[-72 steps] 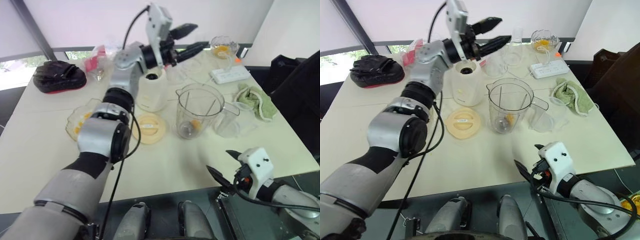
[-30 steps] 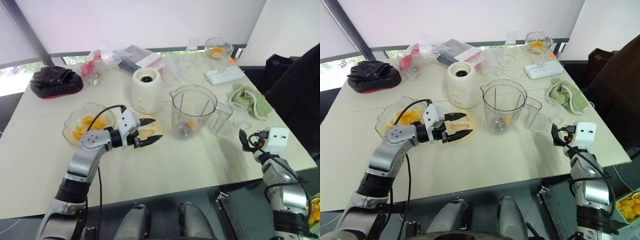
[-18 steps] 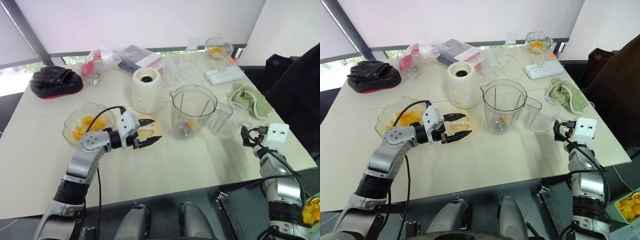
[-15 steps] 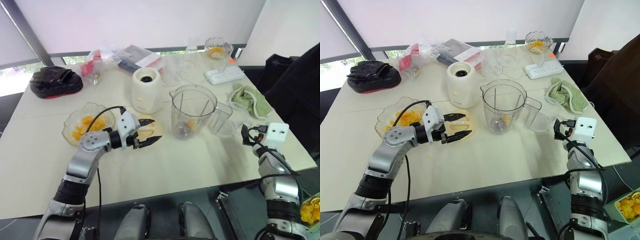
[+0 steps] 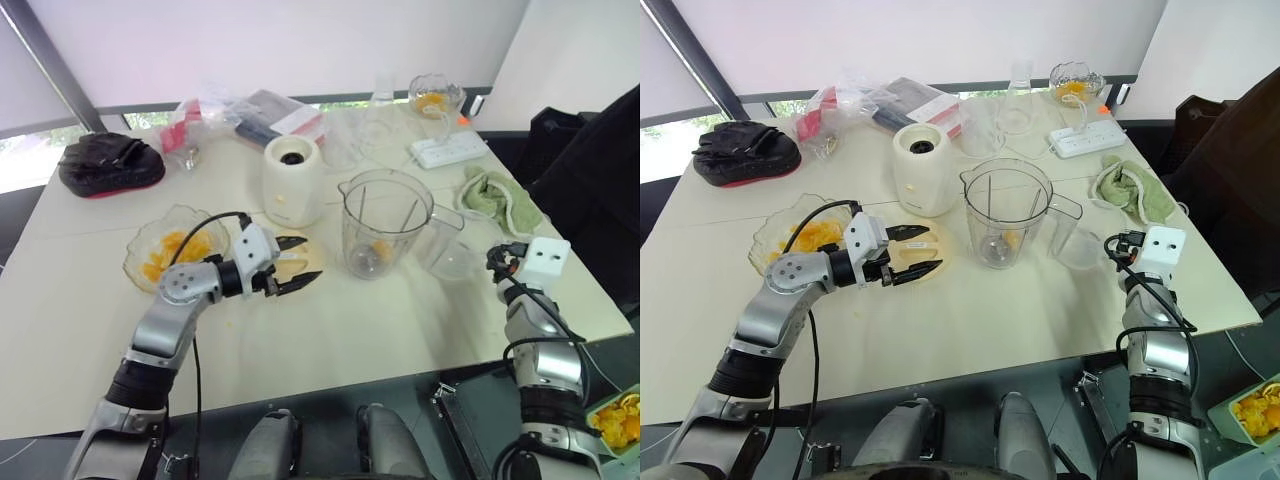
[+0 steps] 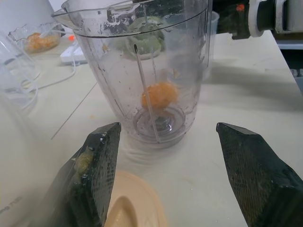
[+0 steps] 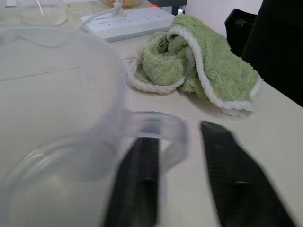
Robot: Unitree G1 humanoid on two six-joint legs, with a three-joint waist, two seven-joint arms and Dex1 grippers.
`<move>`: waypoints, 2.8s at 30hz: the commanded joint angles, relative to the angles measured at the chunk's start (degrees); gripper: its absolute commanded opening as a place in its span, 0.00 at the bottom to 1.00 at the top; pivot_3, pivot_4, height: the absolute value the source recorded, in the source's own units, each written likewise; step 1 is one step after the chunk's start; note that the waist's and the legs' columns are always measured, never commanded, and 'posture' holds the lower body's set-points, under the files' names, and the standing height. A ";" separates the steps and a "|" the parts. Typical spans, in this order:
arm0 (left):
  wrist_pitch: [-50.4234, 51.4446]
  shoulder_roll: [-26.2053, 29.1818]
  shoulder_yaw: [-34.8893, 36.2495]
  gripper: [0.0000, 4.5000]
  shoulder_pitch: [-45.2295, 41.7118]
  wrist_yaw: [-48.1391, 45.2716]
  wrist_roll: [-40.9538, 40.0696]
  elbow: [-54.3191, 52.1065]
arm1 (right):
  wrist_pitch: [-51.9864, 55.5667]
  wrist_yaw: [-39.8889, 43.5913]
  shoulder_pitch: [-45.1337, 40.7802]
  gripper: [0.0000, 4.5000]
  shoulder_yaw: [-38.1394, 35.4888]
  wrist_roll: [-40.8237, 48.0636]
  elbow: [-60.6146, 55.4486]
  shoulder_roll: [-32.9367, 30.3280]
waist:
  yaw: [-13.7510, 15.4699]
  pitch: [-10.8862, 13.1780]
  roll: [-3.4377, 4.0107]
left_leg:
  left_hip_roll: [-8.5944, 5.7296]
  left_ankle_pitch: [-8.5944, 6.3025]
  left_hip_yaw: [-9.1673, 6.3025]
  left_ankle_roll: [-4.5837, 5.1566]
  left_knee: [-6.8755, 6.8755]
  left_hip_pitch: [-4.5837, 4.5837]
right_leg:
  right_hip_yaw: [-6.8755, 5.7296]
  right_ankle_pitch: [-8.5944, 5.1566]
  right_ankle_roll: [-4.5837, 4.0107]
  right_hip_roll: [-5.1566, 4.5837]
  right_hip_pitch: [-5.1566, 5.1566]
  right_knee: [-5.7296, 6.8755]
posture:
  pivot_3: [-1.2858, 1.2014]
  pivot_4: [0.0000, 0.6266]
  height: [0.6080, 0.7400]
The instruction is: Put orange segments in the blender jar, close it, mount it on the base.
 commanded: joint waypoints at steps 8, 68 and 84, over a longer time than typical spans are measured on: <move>-1.56 0.82 -0.12 0.74 -0.52 0.51 0.09 -0.89 | -0.61 -0.58 0.08 0.02 -0.38 0.18 -3.01 1.07 | 0.00 -0.01 0.01 | 0.00 0.00 -0.02 0.00 0.00 0.01 | 0.00 0.00 0.00 0.01 0.01 0.00 | 0.52 0.24 1.00; -7.42 -0.24 -3.08 0.74 -3.35 -0.31 2.51 4.26 | 3.52 21.44 -20.62 0.02 15.24 -18.46 -30.62 -26.51 | 0.29 0.13 0.18 | 0.02 -0.02 0.10 0.03 -0.03 -0.19 | -0.02 0.00 0.00 -0.05 -0.18 -0.17 | 0.52 0.24 1.00; -7.10 0.07 -3.26 0.74 -3.85 -0.54 2.43 4.04 | 17.74 17.35 -18.91 0.02 5.68 -10.91 -31.89 -15.81 | 0.37 0.14 0.17 | 0.01 0.00 0.08 -0.01 -0.03 -0.19 | -0.02 0.00 0.00 -0.07 -0.18 -0.17 | 0.52 0.24 1.00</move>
